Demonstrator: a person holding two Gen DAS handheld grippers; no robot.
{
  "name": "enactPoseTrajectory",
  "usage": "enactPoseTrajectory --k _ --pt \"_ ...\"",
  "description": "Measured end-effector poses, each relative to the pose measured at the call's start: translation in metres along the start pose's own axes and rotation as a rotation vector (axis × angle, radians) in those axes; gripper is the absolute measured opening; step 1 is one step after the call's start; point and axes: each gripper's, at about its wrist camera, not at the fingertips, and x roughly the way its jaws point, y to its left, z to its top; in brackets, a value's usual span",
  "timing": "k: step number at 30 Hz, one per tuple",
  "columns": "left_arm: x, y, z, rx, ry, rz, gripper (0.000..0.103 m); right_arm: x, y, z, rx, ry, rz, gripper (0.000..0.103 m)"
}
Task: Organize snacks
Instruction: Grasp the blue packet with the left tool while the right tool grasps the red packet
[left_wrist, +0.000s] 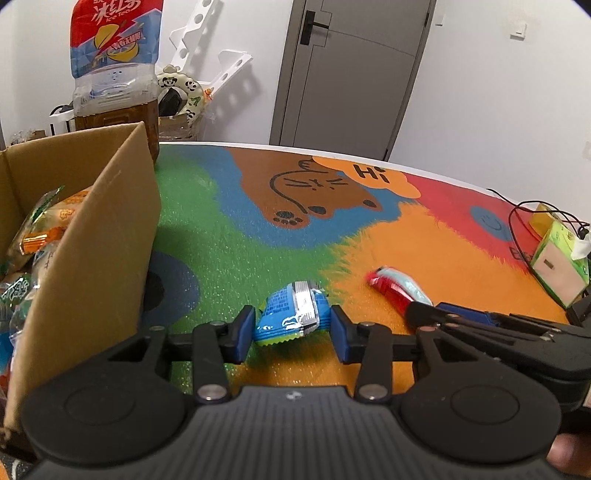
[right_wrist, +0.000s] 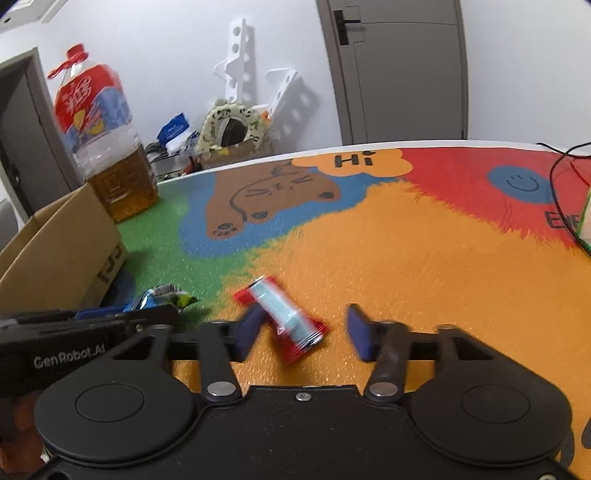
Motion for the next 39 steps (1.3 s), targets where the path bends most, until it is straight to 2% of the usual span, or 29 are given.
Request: enactPoseTrajectory --k 2,8,13,23,33,35,39 --pt "-0.001 -0.001 -0.001 0.006 0.004 -0.007 0.042 -0.004 -0.004 -0.002 0.017 -0.002 0.005 0.025" --pt "-0.003 -0.006 -0.007 0.035 0.029 -0.016 0.043 -0.016 -0.012 -0.01 0.049 -0.01 -0.022 0.024" --pt "0.0 -0.008 -0.007 0.053 0.035 0.009 0.045 -0.019 -0.013 -0.012 0.06 -0.005 -0.032 0.025" --pt "0.011 -0.009 -0.004 0.051 0.039 0.025 0.046 -0.011 -0.008 -0.007 0.022 -0.014 -0.037 0.041" --pt "0.014 -0.009 -0.003 0.055 0.026 0.017 0.043 -0.007 -0.006 -0.003 -0.01 -0.024 -0.054 0.043" --pt "0.014 -0.009 -0.003 0.052 0.024 0.014 0.037 -0.007 -0.006 -0.001 -0.019 -0.031 -0.069 0.057" --pt "0.011 -0.006 -0.002 0.043 0.021 0.003 0.035 -0.007 -0.001 0.004 -0.05 -0.047 -0.06 0.063"
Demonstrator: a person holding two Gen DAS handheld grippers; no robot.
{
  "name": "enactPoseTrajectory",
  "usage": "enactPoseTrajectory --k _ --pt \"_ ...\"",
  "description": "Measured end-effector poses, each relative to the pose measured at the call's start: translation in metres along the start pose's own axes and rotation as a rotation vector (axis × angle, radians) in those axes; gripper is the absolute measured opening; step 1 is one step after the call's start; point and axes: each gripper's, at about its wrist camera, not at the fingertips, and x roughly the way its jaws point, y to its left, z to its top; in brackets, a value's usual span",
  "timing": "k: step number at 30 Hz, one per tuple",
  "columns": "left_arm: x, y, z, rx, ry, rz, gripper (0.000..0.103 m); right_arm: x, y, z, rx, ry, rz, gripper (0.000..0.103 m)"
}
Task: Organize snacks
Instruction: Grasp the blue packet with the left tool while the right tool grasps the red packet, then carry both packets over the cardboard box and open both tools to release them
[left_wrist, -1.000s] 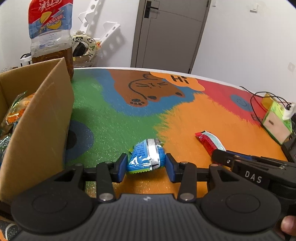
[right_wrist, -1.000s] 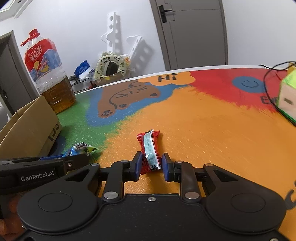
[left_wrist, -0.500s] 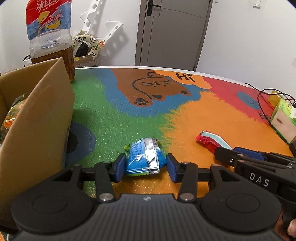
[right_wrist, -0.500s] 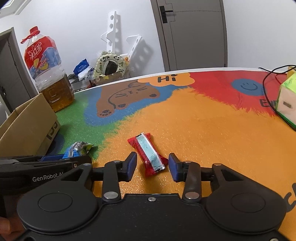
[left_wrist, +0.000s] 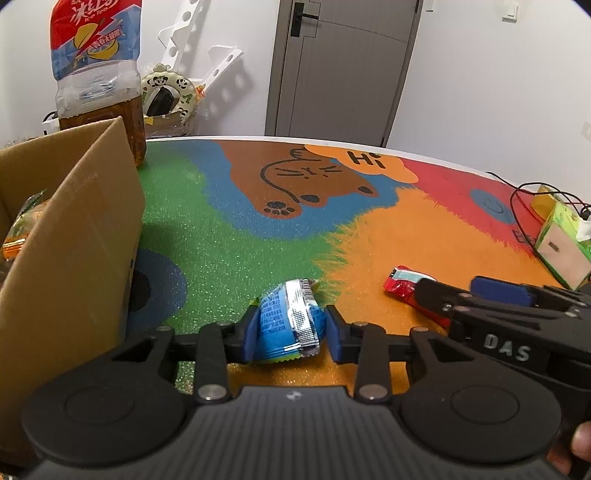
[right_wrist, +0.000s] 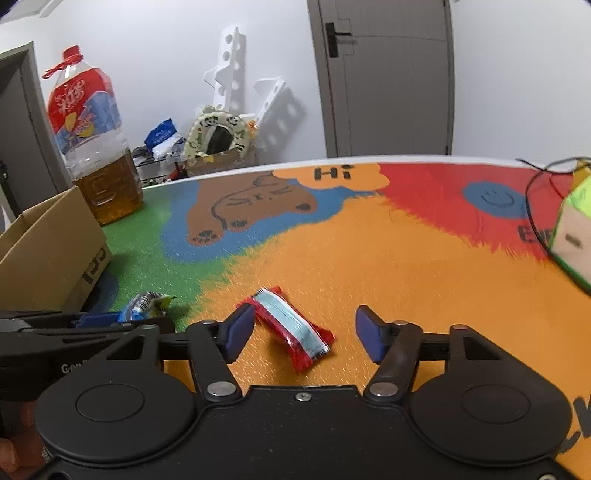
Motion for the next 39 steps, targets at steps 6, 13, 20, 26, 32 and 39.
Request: enactPoseTrajectory --k 6,13,20,26,32,39 --pt "-0.003 0.003 0.004 -0.01 -0.011 -0.007 0.03 0.015 0.006 0.003 -0.022 0.024 0.019 0.063" --pt "-0.007 0.002 0.003 -0.015 -0.015 -0.03 0.028 0.01 0.001 0.001 0.005 0.039 0.039 0.022" --pt "-0.026 -0.001 0.003 -0.008 -0.052 -0.061 0.028 -0.011 -0.003 -0.009 0.058 0.008 0.038 0.022" --pt "-0.049 -0.001 0.006 -0.007 -0.102 -0.076 0.028 -0.03 0.002 -0.004 0.071 -0.035 0.052 0.022" --pt "-0.072 0.008 0.012 -0.019 -0.151 -0.082 0.028 -0.047 0.017 0.004 0.058 -0.076 0.071 0.022" --pt "-0.099 0.023 0.017 -0.032 -0.207 -0.081 0.028 -0.063 0.037 0.013 0.038 -0.112 0.091 0.022"
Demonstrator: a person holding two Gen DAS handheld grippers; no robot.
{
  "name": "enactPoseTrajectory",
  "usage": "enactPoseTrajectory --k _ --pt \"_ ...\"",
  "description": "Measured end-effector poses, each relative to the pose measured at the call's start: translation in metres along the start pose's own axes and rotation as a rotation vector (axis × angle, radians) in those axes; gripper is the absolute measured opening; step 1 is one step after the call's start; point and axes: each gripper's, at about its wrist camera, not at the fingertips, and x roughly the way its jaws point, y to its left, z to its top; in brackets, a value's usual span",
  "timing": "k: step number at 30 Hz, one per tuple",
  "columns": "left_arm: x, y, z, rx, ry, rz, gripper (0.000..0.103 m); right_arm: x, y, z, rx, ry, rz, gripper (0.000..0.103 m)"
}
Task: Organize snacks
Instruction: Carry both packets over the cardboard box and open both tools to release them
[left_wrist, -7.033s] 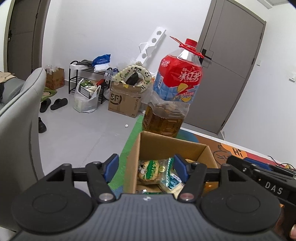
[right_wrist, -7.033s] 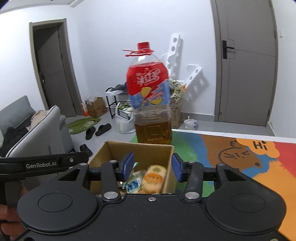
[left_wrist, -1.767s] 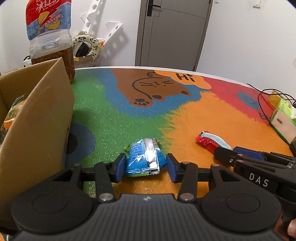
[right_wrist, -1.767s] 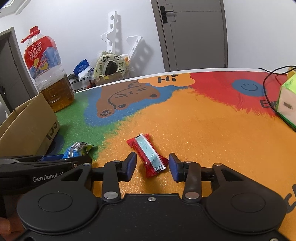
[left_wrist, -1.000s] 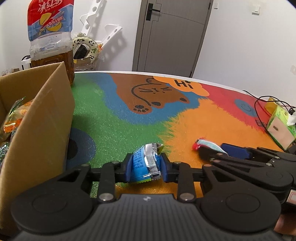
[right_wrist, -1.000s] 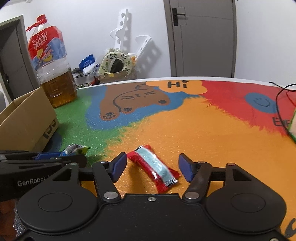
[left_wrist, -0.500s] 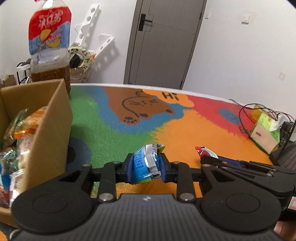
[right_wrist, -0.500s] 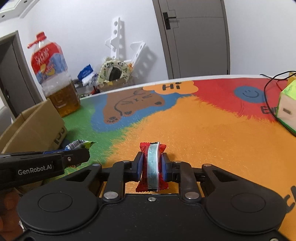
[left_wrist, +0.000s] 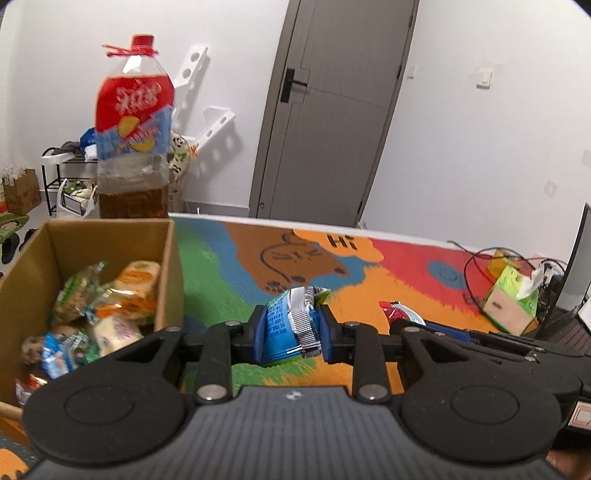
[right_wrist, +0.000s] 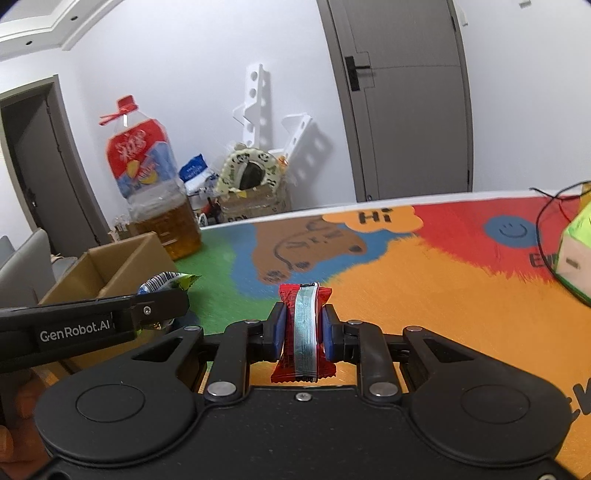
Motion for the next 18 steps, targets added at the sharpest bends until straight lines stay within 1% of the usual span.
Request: enactPoseTrajectory --k 10,18 --pt "-0.032 0.034 0.013 -0.039 -0.052 0.033 0.028 -0.011 0.039 0.014 -0.038 -0.04 0.039 0.022" --pt "-0.056 0.075 0.021 -0.084 -0.084 0.068 0.028 -0.009 0.074 0.021 -0.058 -0.054 0.08 0.022"
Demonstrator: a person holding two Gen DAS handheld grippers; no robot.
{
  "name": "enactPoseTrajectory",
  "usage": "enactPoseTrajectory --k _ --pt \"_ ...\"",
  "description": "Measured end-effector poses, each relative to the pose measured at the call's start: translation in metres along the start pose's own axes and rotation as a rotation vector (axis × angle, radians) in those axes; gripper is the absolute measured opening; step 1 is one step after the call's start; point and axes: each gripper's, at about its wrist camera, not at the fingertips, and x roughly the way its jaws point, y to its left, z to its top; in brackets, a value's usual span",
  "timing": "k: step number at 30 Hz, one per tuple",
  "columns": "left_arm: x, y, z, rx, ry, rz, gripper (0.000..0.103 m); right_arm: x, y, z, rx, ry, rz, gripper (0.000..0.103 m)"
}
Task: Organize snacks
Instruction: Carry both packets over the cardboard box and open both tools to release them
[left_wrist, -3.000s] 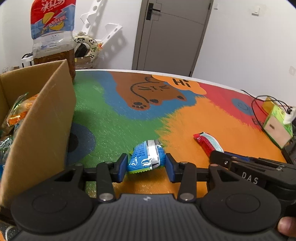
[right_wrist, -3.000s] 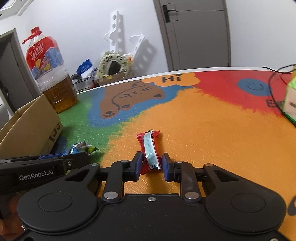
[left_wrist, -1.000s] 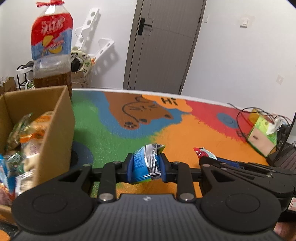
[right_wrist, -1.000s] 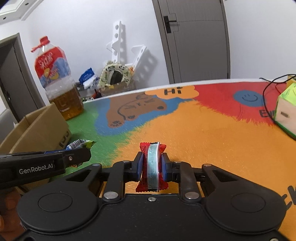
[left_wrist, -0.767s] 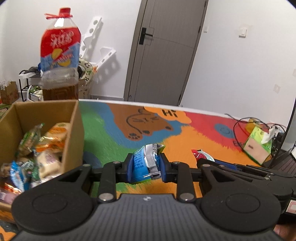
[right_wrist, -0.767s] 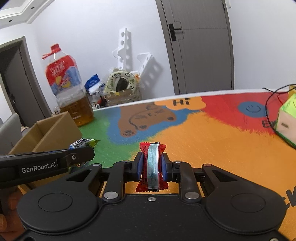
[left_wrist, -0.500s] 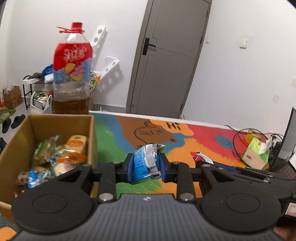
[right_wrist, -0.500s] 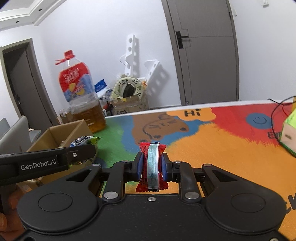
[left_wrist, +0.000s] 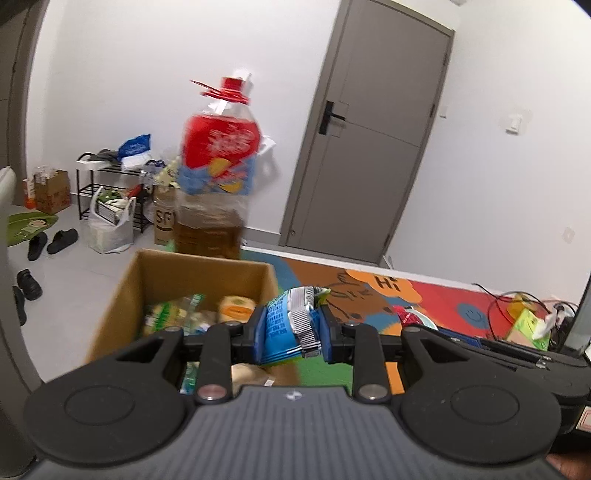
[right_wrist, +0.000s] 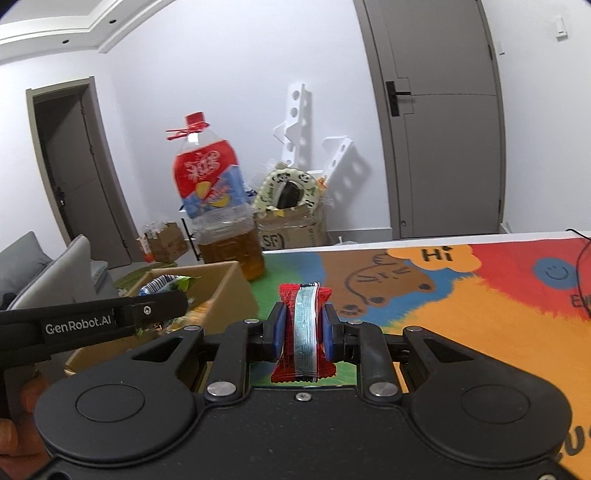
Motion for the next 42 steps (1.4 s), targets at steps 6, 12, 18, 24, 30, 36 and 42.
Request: enactPoseTrajectory --k 6,12,18,24,30,36,42 --pt "-0.009 0.032 0.007 -0.03 -0.013 0.04 0.028 0.006 0.026 0.004 -0.004 -0.007 0.026 0.022" --pt "-0.01 0.058 0.01 -0.056 -0.009 0.065 0.028 0.014 0.048 0.008 -0.019 -0.008 0.047 0.022" --pt "-0.002 0.074 0.012 -0.076 0.004 0.065 0.028 0.021 0.067 0.012 -0.048 -0.001 0.058 0.022" --pt "0.011 0.083 0.012 -0.092 0.024 0.058 0.028 0.028 0.075 0.019 -0.055 0.011 0.067 0.022" --pt "0.022 0.089 0.013 -0.122 0.069 0.069 0.03 0.035 0.082 0.022 -0.066 0.019 0.077 0.022" --pt "0.017 0.098 0.014 -0.149 0.076 0.086 0.038 0.042 0.089 0.019 -0.071 0.04 0.095 0.022" --pt "0.002 0.104 0.019 -0.149 0.049 0.109 0.05 0.046 0.098 0.019 -0.074 0.046 0.112 0.022"
